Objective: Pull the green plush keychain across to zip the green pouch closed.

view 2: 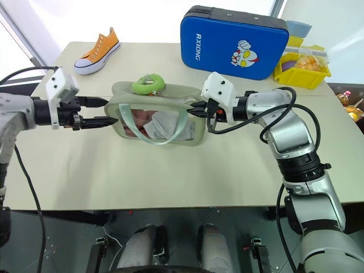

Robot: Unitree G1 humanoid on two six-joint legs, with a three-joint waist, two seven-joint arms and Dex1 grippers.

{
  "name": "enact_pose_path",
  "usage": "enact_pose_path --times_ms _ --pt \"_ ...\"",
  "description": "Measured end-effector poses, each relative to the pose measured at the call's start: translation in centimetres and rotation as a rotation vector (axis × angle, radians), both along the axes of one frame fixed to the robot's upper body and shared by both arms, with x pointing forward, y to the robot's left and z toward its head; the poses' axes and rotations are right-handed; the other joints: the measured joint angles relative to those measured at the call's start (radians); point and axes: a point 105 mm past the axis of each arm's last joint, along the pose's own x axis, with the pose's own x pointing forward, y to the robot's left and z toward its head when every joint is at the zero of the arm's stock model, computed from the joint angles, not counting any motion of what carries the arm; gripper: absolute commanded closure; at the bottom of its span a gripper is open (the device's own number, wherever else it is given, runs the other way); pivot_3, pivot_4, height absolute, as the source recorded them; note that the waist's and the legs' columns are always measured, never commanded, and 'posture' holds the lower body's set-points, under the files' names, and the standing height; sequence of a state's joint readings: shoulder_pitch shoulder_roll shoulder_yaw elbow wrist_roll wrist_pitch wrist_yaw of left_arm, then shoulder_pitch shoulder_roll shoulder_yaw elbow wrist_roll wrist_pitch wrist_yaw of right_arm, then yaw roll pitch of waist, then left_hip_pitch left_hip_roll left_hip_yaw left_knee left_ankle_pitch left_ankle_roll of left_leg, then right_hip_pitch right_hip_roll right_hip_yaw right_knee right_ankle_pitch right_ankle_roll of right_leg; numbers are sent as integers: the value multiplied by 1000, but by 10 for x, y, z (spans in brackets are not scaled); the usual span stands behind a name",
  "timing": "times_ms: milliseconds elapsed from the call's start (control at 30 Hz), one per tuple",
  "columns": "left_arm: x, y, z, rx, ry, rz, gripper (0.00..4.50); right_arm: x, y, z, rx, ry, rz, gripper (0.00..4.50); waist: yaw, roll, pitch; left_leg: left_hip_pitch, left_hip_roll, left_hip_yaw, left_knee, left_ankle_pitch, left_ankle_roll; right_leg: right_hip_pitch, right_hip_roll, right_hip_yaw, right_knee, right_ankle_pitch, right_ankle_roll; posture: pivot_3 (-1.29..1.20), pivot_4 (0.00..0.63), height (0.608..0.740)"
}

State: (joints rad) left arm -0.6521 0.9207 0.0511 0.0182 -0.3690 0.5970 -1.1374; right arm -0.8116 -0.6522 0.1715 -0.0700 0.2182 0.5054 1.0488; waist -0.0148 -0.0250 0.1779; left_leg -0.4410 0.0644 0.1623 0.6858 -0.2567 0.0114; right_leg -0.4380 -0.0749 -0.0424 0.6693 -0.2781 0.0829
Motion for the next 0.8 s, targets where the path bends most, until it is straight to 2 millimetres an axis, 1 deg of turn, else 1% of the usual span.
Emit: enact_pose_path --times_ms 33,167,333,400,433,467,500,533,567,667,733,767,800 --pt "3 1 -2 -13 0 13 2449 0 0 0 0 0 0 4500 0 0 0 0 0 0 0 0 0 0 0 0 0 0 0 0 150 740" --pt "8 3 -6 -32 1 31 4457 0 0 0 0 2 0 4500 -1 0 0 0 0 0 0 0 0 0 0 0 0 0 0 0 150 740" --pt "9 1 -7 -45 3 32 4485 1 0 0 0 7 -7 4500 0 0 0 0 0 0 0 0 0 0 0 0 0 0 0 0 150 740" --pt "9 0 -7 -47 9 31 4500 1 0 0 0 13 -9 3732 0 0 0 0 0 0 0 0 0 0 0 0 0 0 0 0 150 740" --pt "8 0 -7 -47 11 28 4500 1 -1 0 -3 21 -8 3562 0 0 0 0 0 0 0 0 0 0 0 0 0 0 0 0 150 740" --pt "7 -1 -6 -48 14 22 4500 0 0 3 -5 26 -6 3135 0 0 0 0 0 0 0 0 0 0 0 0 0 0 0 0 150 740" --pt "6 -3 -6 -49 17 16 4500 0 0 6 -5 28 -3 2606 0 0 0 0 0 0 0 0 0 0 0 0 0 0 0 0 150 740" --pt "6 -4 -6 -49 18 9 4500 0 2 12 1 29 4 2203 0 0 0 0 0 0 0 0 0 0 0 0 0 0 0 0 150 740" --pt "5 -4 -6 -49 19 6 4500 1 5 19 12 30 10 2203 0 0 0 0 0 0 0 0 0 0 0 0 0 0 0 0 150 740" --pt "4 -5 -6 -51 23 4 4500 4 21 53 124 24 36 2203 -2 0 0 0 0 0 0 0 0 -1 0 0 1 0 0 0 150 740" --pt "4 -6 -6 -50 21 2 4500 7 37 78 228 18 48 2203 -3 0 0 -1 0 0 0 0 0 -2 0 0 1 0 0 0 150 740" --pt "4 -6 -6 -50 20 1 4500 10 42 83 257 20 40 2203 -3 0 0 -1 0 0 0 0 0 -1 0 0 1 0 0 0 150 740" --pt "4 -6 -7 -50 21 1 4500 16 47 84 282 35 25 2203 -3 0 0 -1 0 1 0 0 0 -1 0 0 1 0 0 0 150 740"
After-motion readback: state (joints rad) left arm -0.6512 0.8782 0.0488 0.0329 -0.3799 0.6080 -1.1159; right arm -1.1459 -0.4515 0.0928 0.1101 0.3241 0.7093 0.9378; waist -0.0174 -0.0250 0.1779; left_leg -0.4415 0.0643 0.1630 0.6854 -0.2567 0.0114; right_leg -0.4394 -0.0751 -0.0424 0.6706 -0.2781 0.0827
